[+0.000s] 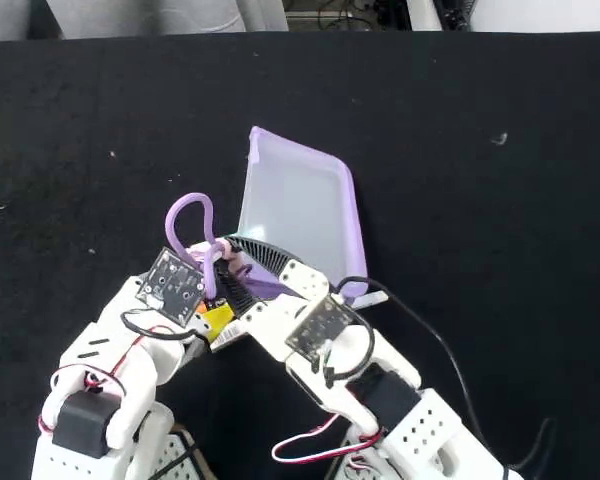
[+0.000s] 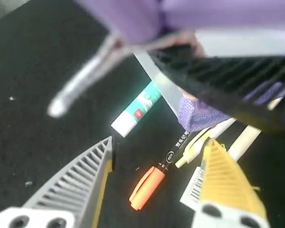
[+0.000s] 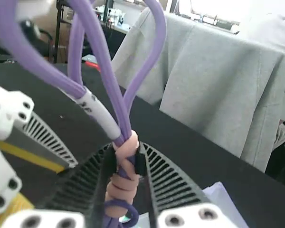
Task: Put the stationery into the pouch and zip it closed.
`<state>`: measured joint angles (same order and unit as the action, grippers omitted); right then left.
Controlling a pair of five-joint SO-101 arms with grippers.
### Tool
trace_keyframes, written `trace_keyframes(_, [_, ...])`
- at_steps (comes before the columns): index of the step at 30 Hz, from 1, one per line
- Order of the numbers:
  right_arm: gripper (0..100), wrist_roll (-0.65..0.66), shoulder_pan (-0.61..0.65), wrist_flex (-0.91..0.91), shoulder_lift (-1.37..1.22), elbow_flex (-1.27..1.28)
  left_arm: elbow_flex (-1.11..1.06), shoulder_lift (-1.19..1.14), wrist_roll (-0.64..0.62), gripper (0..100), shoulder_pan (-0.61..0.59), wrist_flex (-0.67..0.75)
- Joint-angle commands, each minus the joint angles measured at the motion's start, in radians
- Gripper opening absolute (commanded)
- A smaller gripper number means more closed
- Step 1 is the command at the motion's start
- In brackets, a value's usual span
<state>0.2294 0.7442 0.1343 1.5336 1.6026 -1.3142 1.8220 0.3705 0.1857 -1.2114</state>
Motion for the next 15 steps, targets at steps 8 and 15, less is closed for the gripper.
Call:
trace_keyframes(8, [1.1, -0.008, -0.011, 0.002, -0.008, -0.033, 0.079, 0.005, 0.017, 30, 0.012, 0.089])
trace_keyframes(15, [1.1, -0.008, -0.009, 0.003, -0.008, -0.030, -0.042, 0.005, 0.014, 30, -0.025, 0.275])
